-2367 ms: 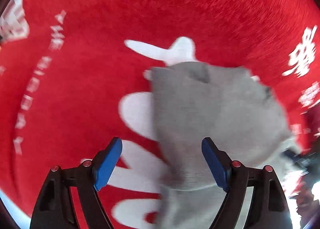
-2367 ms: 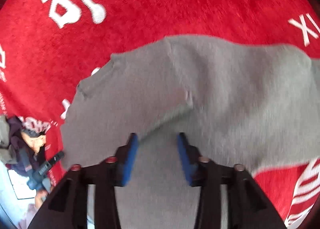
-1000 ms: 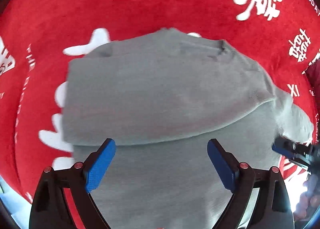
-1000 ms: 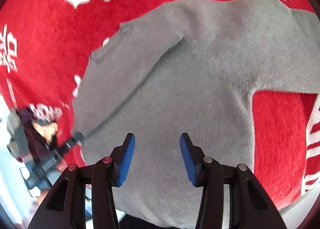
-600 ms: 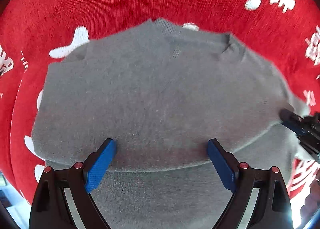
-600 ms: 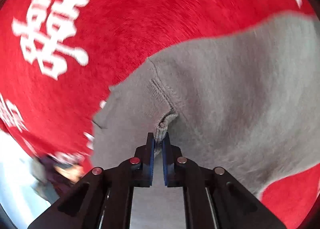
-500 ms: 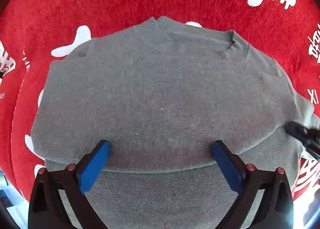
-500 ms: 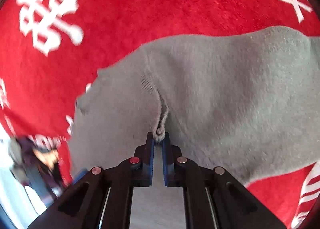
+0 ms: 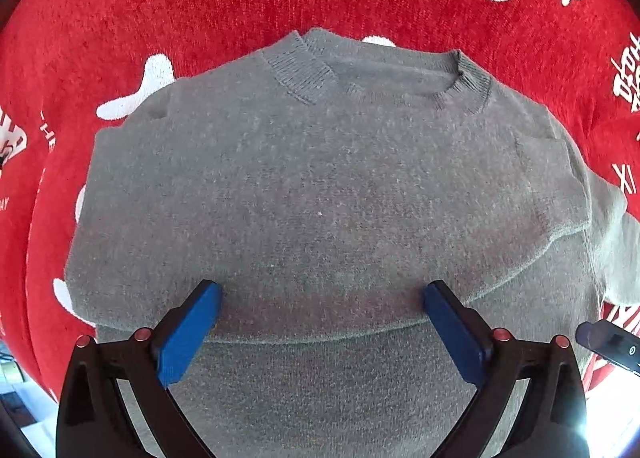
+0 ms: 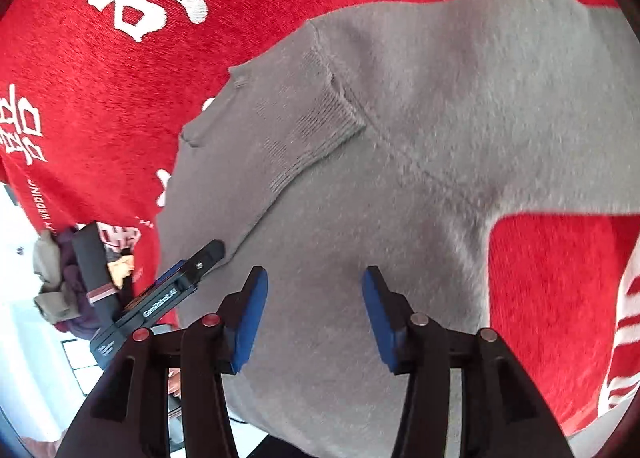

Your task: Fold small clothes

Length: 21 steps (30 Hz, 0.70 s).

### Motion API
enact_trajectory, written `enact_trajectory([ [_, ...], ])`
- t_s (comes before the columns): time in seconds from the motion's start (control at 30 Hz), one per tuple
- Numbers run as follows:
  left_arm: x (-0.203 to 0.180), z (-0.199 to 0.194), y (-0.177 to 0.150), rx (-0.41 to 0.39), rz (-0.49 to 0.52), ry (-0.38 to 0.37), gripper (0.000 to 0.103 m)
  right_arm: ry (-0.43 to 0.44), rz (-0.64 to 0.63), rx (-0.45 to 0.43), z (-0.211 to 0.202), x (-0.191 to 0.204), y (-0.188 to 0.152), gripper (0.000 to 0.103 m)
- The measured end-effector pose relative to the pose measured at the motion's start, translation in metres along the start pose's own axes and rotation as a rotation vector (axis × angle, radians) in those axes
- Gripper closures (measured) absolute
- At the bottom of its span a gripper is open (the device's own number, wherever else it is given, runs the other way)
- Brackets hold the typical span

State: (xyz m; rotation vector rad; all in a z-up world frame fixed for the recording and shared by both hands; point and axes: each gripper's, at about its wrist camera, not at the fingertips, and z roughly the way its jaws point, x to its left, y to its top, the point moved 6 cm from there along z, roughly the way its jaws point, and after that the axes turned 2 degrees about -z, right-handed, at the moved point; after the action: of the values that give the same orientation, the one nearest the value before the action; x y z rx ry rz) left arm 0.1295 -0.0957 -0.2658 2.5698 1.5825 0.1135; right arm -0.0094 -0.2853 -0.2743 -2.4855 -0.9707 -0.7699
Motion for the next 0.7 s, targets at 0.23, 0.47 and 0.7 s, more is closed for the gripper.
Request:
enact_trajectory([
  [0.23, -0.033, -0.019, -0.005, -0.002, 0.097, 0.032, 0.001, -0.011, 0.013, -0.067, -0.023, -0.014, -0.006, 0.048],
  [0.47, -0.076, -0.037, -0.008, -0.007, 0.153, -0.006, 0.001, -0.076, 0.055, -0.050, -0.036, -0.046, -0.009, 0.039],
  [0.7, -0.140, -0.042, -0.014, -0.014, 0.250, -0.029, 0.001, -0.092, 0.136, -0.142, -0.077, -0.082, -0.007, 0.034],
])
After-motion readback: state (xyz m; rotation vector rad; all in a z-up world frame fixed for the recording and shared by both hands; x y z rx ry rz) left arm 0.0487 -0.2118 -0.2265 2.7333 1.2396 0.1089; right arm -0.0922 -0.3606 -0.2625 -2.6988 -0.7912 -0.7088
